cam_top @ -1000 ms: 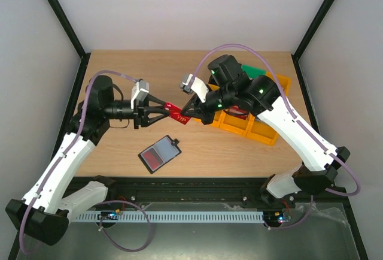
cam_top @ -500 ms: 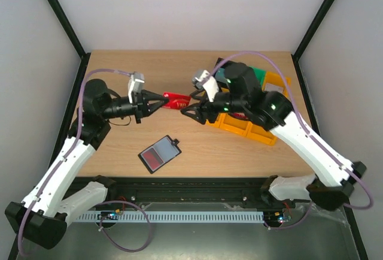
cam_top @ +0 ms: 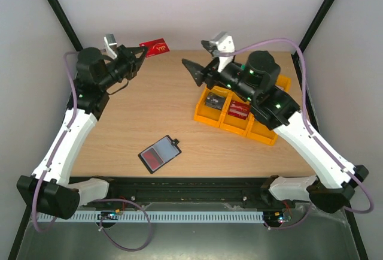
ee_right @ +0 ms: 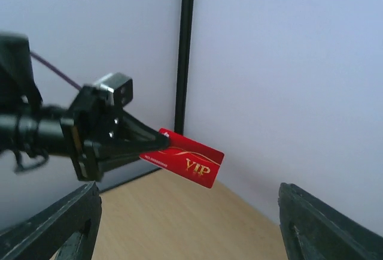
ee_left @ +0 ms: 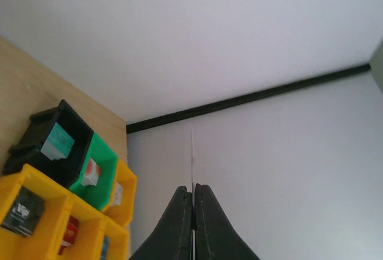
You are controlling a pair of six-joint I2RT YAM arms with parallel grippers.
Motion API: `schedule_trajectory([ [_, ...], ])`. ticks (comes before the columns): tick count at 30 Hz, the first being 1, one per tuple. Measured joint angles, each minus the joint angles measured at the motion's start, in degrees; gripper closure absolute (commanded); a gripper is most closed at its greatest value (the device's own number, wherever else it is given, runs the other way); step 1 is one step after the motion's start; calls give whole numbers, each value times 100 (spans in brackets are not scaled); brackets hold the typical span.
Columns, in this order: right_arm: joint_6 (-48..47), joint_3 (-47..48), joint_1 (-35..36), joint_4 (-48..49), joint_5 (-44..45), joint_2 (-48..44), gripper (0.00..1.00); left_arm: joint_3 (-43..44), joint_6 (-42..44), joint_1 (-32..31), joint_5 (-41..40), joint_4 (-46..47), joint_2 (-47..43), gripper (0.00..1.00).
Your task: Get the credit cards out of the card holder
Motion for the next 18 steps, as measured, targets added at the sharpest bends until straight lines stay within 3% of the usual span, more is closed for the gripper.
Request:
schedule_trajectory([
  [6, -2951, 199, 398, 9, 616, 619, 22, 597, -1108, -109, -474, -1147, 81, 98],
  [11, -5720, -339, 1126, 933, 1517, 831, 29, 645, -1547, -254, -597, -1606, 15, 98],
  [18, -7720, -651, 1290, 1943, 2076, 1257, 32, 638, -1788, -334, -627, -1792, 4, 98],
])
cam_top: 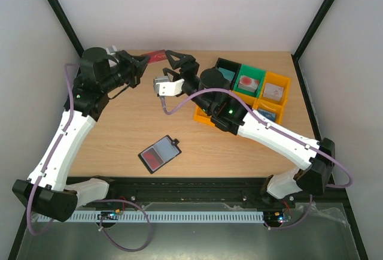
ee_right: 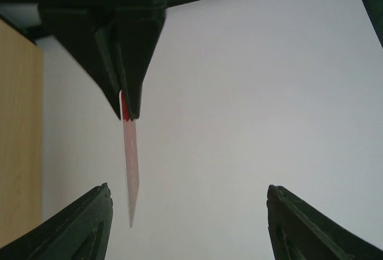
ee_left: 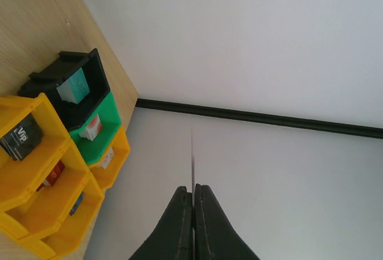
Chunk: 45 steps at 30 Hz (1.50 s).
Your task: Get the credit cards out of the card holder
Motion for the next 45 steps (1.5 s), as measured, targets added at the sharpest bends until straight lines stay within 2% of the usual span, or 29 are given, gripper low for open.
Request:
schedule_trajectory([
  [10, -1027, -149, 0, 356, 361, 208, 35, 0, -33, -120, -4, -2, -57, 98],
  [13, -1143, -225, 0, 417, 433, 332, 45, 0, -33, -164, 0, -2, -96, 98],
  [17, -1250, -234, 0, 476, 492, 503, 68, 0, -22, -199, 4, -2, -155, 98],
  [20, -1285, -240, 0, 516, 538, 529, 75, -7, -4, -214, 2, -4, -173, 98],
  [23, -1309, -240, 4, 579, 579, 529, 86, -35, 46, -254, -4, -35, -188, 98],
  [27, -1329, -221, 7, 592, 616, 529, 88, -37, 103, -291, -13, -74, -188, 98],
  [29, -1338, -212, 7, 592, 629, 529, 97, -37, 120, -313, -15, -74, -188, 98],
  [30, -1346, -208, 7, 597, 636, 531, 98, -37, 136, -323, -13, -74, -186, 98],
  [35, -1294, -199, 7, 682, 708, 531, 99, -37, 179, -352, -31, -70, -166, 98],
  [36, -1231, -199, 7, 686, 730, 531, 98, -37, 184, -352, -31, -61, -166, 94],
  [39, -992, -205, 13, 684, 826, 522, 99, -133, 223, -363, -28, 57, -184, 71],
  [40, -898, -212, 15, 662, 872, 507, 99, -199, 251, -365, -26, 70, -190, 61],
  [43, -452, -251, 17, 413, 953, 385, 98, -437, 352, -365, -11, 109, -219, 21],
  [45, -39, -278, 15, 101, 975, 223, 99, -579, 476, -358, -7, 98, -245, 3],
])
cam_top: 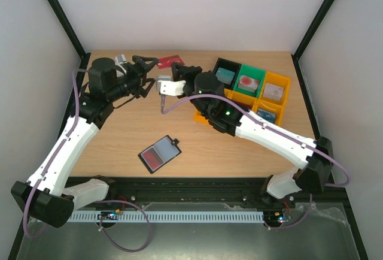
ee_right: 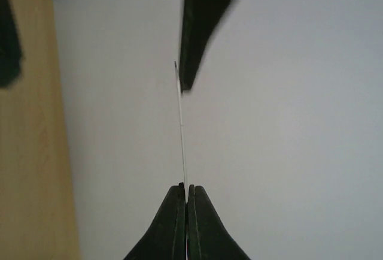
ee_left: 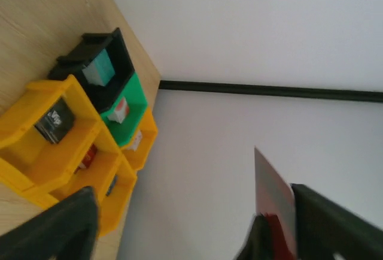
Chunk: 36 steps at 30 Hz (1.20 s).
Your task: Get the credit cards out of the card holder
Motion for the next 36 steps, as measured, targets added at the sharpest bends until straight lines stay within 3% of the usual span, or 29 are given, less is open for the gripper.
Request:
schedule_trajectory([
  [3, 734, 0, -2, -662, 33, -354, 99, -284, 188, 210, 15, 13, -160, 1],
  [8, 2151, 63, -348, -2240, -212, -942, 99, -1252, 501, 1353, -114, 107, -1008, 1],
  [13, 3386, 50, -1390, -3823, -721, -1016, 99, -2210, 1062, 1943, -487, 142, -1998, 1],
  [16, 3807, -417, -1954, -4214, -811, -1075, 99, -2721, 2015, 1976, -793, 326, -2509, 1],
  [24, 4179, -1655, -2769, -4533, -955, -1110, 98, -3689, 4177, 1976, -1102, 752, -3377, 1],
  [31, 4103, -2468, -2900, -4188, -551, -892, 98, -4745, 4651, 1976, -975, 824, -3685, 1],
  [36, 3943, -2592, -2938, -3775, -249, -763, 99, -5018, 4841, 1976, -977, 828, -3845, 1],
])
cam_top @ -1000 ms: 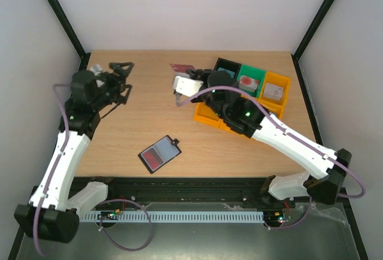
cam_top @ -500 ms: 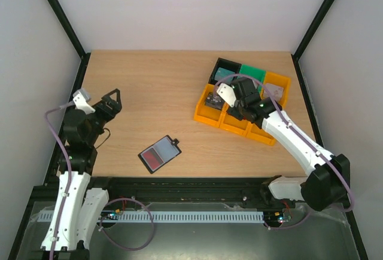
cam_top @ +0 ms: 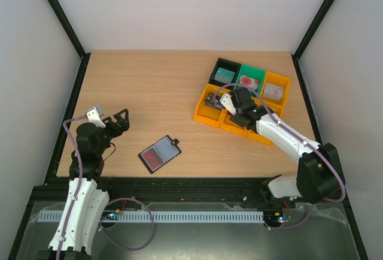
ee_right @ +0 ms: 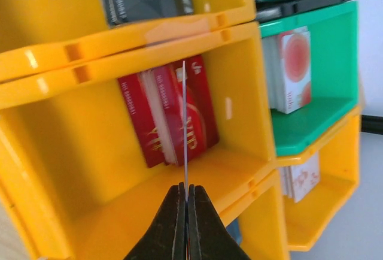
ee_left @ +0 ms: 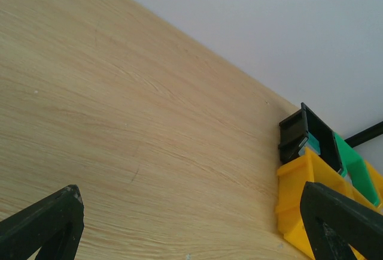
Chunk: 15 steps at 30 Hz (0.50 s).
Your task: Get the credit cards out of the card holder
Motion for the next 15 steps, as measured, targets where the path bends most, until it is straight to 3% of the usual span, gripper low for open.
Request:
schedule_trajectory([
  [8, -518, -13, -195, 990, 498, 546, 98, -39, 76, 0, -15, 83, -9, 1],
  [15, -577, 37, -409, 1255, 516, 1117, 98, -39, 96, 0, -35, 83, -7, 1],
])
